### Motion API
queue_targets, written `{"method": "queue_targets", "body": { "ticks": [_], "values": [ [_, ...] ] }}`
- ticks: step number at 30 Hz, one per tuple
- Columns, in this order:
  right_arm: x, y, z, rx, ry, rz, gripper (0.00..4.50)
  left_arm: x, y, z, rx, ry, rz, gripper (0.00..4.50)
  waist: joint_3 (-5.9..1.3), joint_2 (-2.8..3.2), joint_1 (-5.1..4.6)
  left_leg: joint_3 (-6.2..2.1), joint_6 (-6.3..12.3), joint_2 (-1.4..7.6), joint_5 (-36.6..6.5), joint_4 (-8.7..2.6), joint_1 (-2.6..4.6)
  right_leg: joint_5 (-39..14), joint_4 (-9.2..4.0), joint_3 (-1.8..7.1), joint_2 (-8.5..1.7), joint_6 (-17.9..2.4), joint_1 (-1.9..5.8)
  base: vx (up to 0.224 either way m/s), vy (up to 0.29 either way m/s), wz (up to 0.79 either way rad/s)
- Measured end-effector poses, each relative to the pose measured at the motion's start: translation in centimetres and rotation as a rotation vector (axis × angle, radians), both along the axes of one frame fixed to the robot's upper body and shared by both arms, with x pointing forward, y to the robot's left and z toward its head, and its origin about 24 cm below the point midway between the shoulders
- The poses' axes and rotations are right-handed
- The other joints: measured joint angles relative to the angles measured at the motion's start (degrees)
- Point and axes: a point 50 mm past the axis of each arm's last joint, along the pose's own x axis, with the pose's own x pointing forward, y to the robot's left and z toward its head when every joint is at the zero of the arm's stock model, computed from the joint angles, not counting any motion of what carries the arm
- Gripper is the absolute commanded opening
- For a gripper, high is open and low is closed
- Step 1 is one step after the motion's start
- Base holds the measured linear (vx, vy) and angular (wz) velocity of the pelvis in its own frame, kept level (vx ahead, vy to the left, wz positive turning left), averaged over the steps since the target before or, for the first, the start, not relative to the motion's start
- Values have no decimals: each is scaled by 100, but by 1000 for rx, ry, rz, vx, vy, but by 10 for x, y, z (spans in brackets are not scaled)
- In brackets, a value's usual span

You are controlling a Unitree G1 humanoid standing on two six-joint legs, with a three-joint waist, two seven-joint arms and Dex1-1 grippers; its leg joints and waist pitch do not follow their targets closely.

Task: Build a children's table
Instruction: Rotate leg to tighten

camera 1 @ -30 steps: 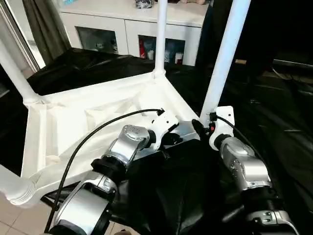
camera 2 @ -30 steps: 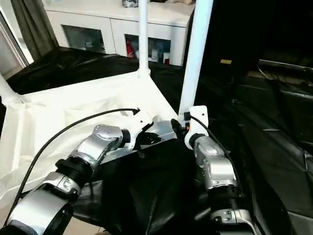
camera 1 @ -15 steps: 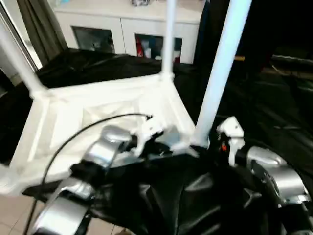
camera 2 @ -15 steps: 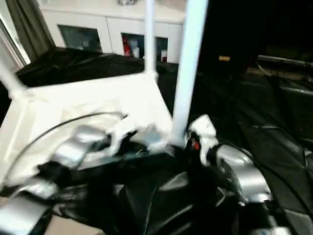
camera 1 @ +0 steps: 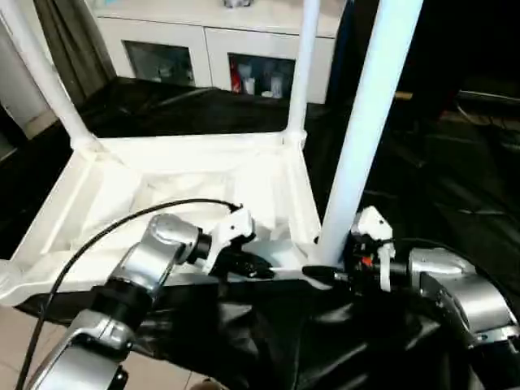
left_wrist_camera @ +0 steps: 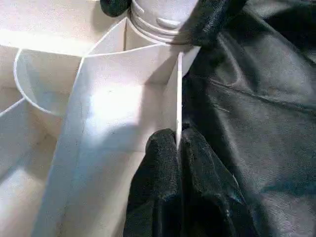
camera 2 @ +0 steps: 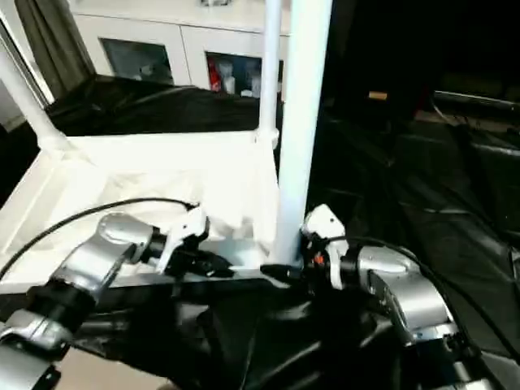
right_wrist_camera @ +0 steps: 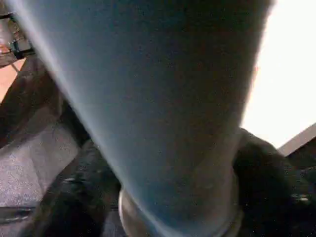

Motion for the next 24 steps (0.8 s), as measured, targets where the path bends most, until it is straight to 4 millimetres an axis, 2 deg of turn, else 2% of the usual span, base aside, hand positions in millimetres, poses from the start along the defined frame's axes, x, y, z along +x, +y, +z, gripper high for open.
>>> {"method": "queue_targets", "body": {
  "ticks": [4, 8, 12, 16, 21, 24],
  "values": [
    [1, 3, -2, 13, 7, 0, 279, -1, 1, 0, 0, 0, 5, 0, 9, -18, 0, 1, 0, 0, 0, -1, -3, 0, 3, 0, 0, 0, 0, 0, 0, 0],
    [5, 8, -5, 26, 5, -33, 266, 1, 1, 1, 7, -20, 34, 0, 19, -49, -6, 2, 0, 0, 3, 1, -5, 1, 9, 3, 0, -2, 2, 0, 0, 0],
    [24, 14, -11, 42, -38, -248, 264, 13, -4, 0, 13, -74, 163, 0, 9, -74, -51, 2, -12, -1, 11, 4, 13, 10, 12, 7, 0, -8, 11, 0, 0, 0],
    [45, 15, -14, 50, -58, -585, 264, 28, -31, -1, 18, -129, 293, 0, -4, -80, -59, 2, -16, -8, 14, 12, 38, 17, 10, 17, -2, -7, 17, 0, 0, 0],
    [57, 22, -14, 46, -66, -809, 264, 36, -54, 0, 23, -152, 381, 0, -19, -63, 2, 2, -16, -9, 14, 9, 36, 16, 10, 15, -3, -6, 19, 0, 0, 0],
    [60, 22, -14, 31, -72, -886, 264, 38, -64, -2, 20, -143, 405, 0, -34, -40, 12, 3, -15, -16, 14, 9, 34, 14, 3, 17, -11, -3, 27, 0, 0, 0]
  ]
}}
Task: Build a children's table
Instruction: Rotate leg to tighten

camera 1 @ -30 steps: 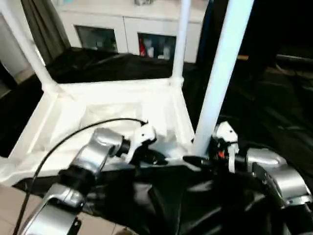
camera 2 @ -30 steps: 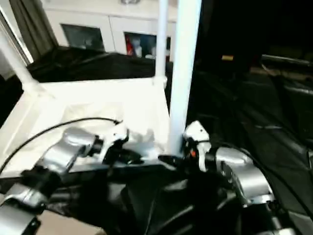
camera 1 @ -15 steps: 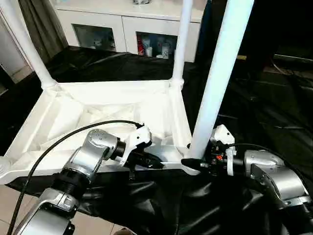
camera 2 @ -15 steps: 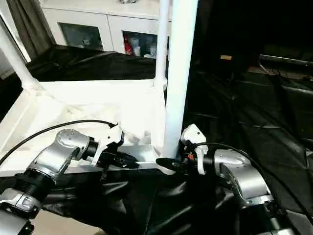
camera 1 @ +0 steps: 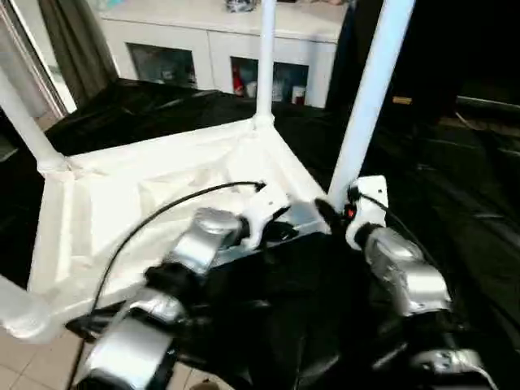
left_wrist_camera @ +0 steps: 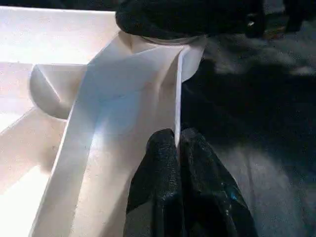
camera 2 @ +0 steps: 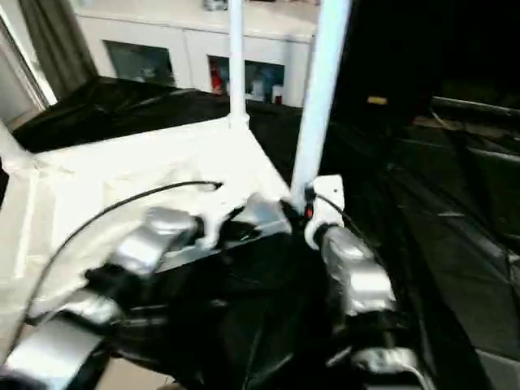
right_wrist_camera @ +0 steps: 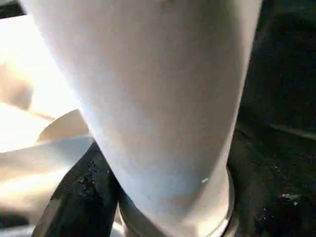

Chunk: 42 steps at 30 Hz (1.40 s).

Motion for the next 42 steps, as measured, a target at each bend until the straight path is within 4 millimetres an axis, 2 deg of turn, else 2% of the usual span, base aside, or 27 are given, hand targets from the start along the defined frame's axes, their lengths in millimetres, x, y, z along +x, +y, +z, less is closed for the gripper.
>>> {"method": "queue_targets", "body": {
  "ticks": [5, 7, 8, 9, 14, 18, 22, 28, 32, 36, 42],
  "values": [
    [-3, -1, -1, -7, -16, 1, 264, 0, -1, 0, -5, 1, -12, 0, -13, 24, 13, 0, 1, -2, 0, -1, -5, -5, 0, -2, -5, 9, 1, 0, 0, 0],
    [-5, -5, -1, -7, -23, 27, 320, -1, -1, 0, -7, 1, -32, 0, -15, 28, 19, 0, 2, -3, -1, -5, -9, -9, -2, -3, -6, 15, 0, 0, 0, 0],
    [-6, -6, -1, -19, -23, 45, 320, -1, -1, 0, -8, 0, -39, 0, -15, 28, 22, 0, 2, -2, -1, -8, -12, -9, -2, -4, -6, 15, -1, 0, 0, 0],
    [-9, -8, 0, -40, -23, 102, 341, -1, 2, 1, -7, 0, -51, 0, -12, 24, 10, 0, 2, 2, -1, -9, -16, -11, -1, -7, -4, 17, -5, 0, 0, 0],
    [-21, -17, 3, -89, -18, 339, 341, -4, 21, 1, 1, 7, -126, 0, -8, 34, -22, -1, 3, 11, 0, -19, -33, -13, 1, -10, 5, 17, -7, 0, 0, 0],
    [-39, -25, 8, -108, 4, 588, 341, -14, 39, 1, -11, 44, -256, 0, -7, 44, -16, -1, 6, 11, -2, -20, -38, -16, -3, -10, 5, 15, -13, 0, 0, 0],
    [-45, -23, 11, -94, 26, 692, 341, -21, 43, 2, -12, 68, -333, 0, -7, 46, 6, -1, 9, 13, -4, -9, -38, -16, -2, -12, 5, 14, -22, 0, 0, 0],
    [-57, -23, 16, -71, 70, 865, 341, -31, 60, 2, -20, 122, -418, 0, -3, 45, -6, -1, 15, 14, -8, -7, -40, -17, -2, -13, 5, 13, -24, 0, 0, 0],
    [-60, -22, 14, -61, 85, 899, 317, -33, 64, 1, -19, 137, -435, 0, -3, 46, -1, -1, 15, 15, -8, 1, -41, -16, -1, -13, 5, 13, -23, 0, 0, 0],
    [-62, -21, 14, -55, 92, 893, 274, -34, 64, 1, -18, 138, -442, 0, -4, 48, 14, -1, 15, 15, -8, 2, -40, -16, 0, -13, 5, 13, -22, 0, 0, 0],
    [-63, -20, 12, -44, 92, 875, 265, -33, 62, 0, -18, 133, -433, 0, -4, 49, 27, -1, 15, 14, -8, 5, -40, -16, 3, -13, 5, 13, -21, 0, 0, 0]
  ]
}}
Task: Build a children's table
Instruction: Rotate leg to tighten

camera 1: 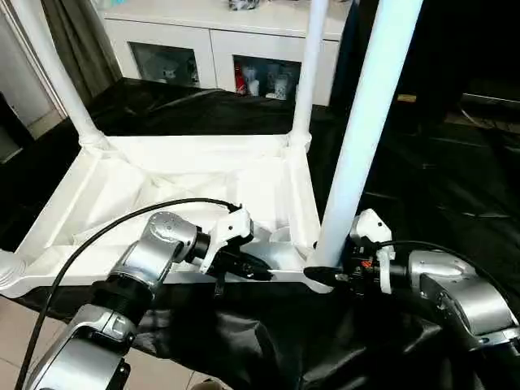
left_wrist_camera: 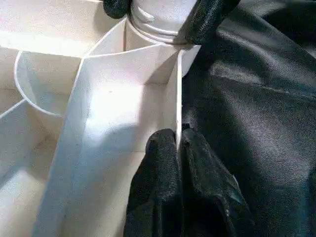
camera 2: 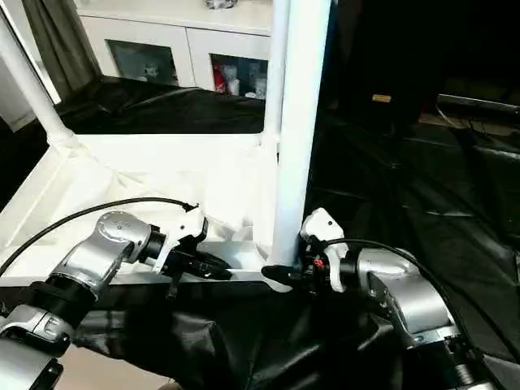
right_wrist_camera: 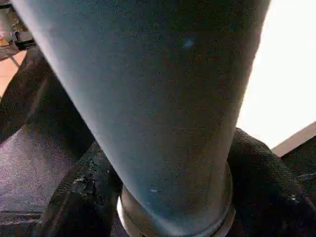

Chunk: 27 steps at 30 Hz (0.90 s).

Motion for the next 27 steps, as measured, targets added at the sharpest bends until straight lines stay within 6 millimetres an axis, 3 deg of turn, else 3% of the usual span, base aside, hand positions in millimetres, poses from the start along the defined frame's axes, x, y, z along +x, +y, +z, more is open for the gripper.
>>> {"method": "queue_targets", "body": {
  "ticks": [2, 5, 9, 16, 19, 23, 24, 27],
  "values": [
    [1, 1, -1, 2, -4, -19, 264, 1, -1, 0, 0, -5, 12, 0, 0, 0, -6, 0, 0, 0, 0, 4, 1, 1, 2, 1, 0, -1, 1, 0, 0, 0],
    [15, 3, -6, 8, -25, -192, 264, 10, -7, -2, 7, -45, 115, 0, -1, -2, -48, 0, -3, -1, 2, 11, 12, 9, 8, 5, -1, -11, 14, 0, 0, 0],
    [41, 4, -10, 4, -52, -554, 263, 26, -35, -2, 18, -110, 288, 0, 0, -30, -76, 0, -15, -3, 10, 12, 41, 13, 1, 11, -1, 0, 25, 0, 0, 0],
    [55, 14, -11, 4, -74, -869, 263, 34, -66, -2, 21, -136, 393, 0, -15, -23, -56, 1, -16, -13, 10, 5, 43, 18, -5, 16, -6, -3, 36, 0, 0, 0],
    [57, 15, -11, 1, -91, -920, 263, 35, -72, -2, 20, -143, 405, 0, -18, -17, -45, 1, -13, -18, 8, 3, 40, 14, -7, 16, -11, 4, 40, 0, 0, 0],
    [53, 8, -13, 10, -127, -851, 263, 34, -71, -1, 14, -139, 378, 0, -21, -2, -31, 1, -13, -18, 8, -1, 31, 10, -8, 12, -14, 10, 36, 0, 0, 0],
    [50, 6, -13, 23, -124, -824, 319, 33, -69, -1, 12, -135, 364, 0, -21, -2, -32, 1, -12, -17, 8, -7, 32, 7, -8, 11, -14, 14, 36, 0, 0, 0],
    [46, 4, -12, 20, -122, -718, 335, 33, -61, 0, 14, -128, 335, 0, -20, -4, -41, 0, -11, -10, 9, -17, 14, 4, -6, 4, -10, 12, 25, 0, 0, 0]
  ]
}}
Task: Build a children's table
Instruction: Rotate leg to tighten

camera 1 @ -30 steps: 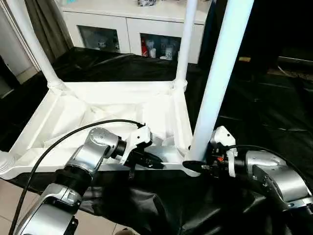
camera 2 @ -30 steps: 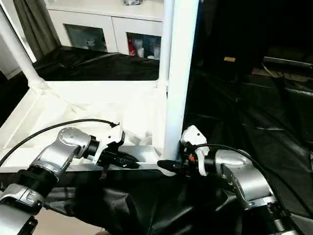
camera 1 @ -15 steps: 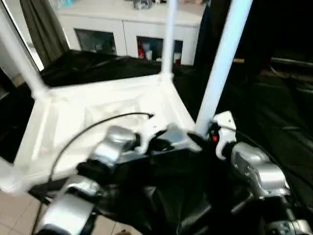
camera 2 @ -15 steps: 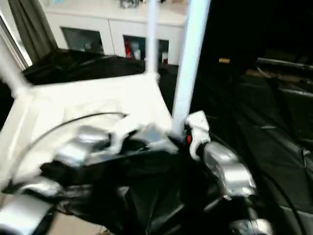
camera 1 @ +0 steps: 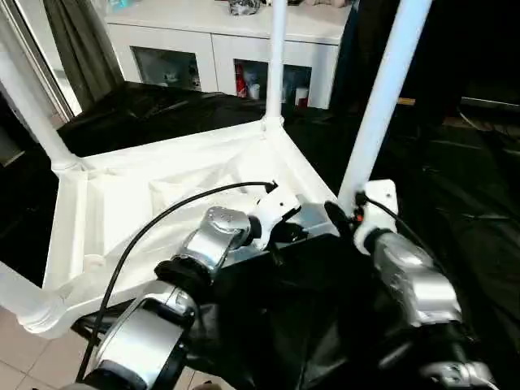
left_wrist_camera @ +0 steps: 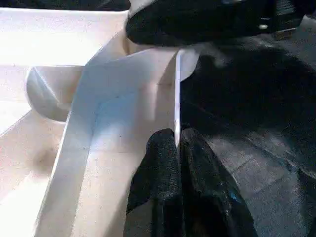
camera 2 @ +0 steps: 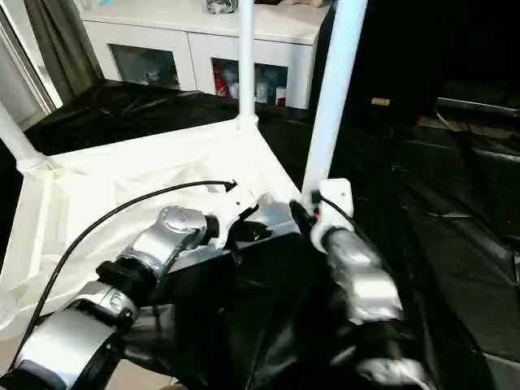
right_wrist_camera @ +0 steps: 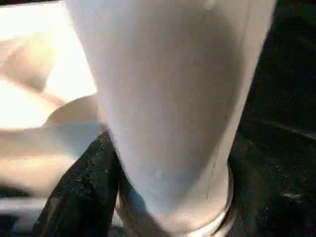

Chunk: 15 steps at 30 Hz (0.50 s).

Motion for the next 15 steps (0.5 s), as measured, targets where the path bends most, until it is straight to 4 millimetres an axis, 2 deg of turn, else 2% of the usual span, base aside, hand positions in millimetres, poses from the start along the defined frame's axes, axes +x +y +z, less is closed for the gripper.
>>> {"method": "queue_targets", "body": {
  "ticks": [1, 2, 4, 7, 10, 15],
  "values": [
    [-1, -1, 0, -4, 2, 28, 342, 0, 2, 0, 2, 4, -10, 0, 0, 1, -1, 0, 0, 0, 0, -2, -7, -1, 0, 0, 0, -1, -2, 0, 0, 0],
    [-3, -2, 1, -5, 3, 52, 367, 0, 3, 0, 3, 8, -19, 0, 0, 0, -4, 0, 0, 1, 0, -2, -8, -1, 0, 0, 1, -1, -6, 0, 0, 0],
    [-6, -4, 1, -23, 6, 124, 377, -2, 8, 0, 2, 20, -47, 0, -1, 2, -23, 0, 1, 2, -1, -2, -13, -2, -2, -1, 2, -2, -8, 0, 0, 0],
    [-15, -7, 5, -38, 20, 279, 377, -9, 20, 0, -6, 33, -117, 0, -6, 19, -53, 1, 8, 4, -6, -3, -13, -4, -6, -2, 3, -6, -15, 0, 0, 0],
    [-31, -10, 9, -33, 63, 492, 377, -22, 34, -3, -25, 78, -231, 0, -19, 58, -21, 2, 21, 8, -15, -5, -15, -15, -7, -4, 6, -10, -12, 0, 0, 0],
    [-46, -11, 11, -31, 98, 650, 377, -30, 44, -4, -26, 120, -319, 0, -16, 74, 3, 2, 21, 9, -13, 15, -12, -15, 1, -3, 5, -10, -15, 0, 0, 0]
  ]
}}
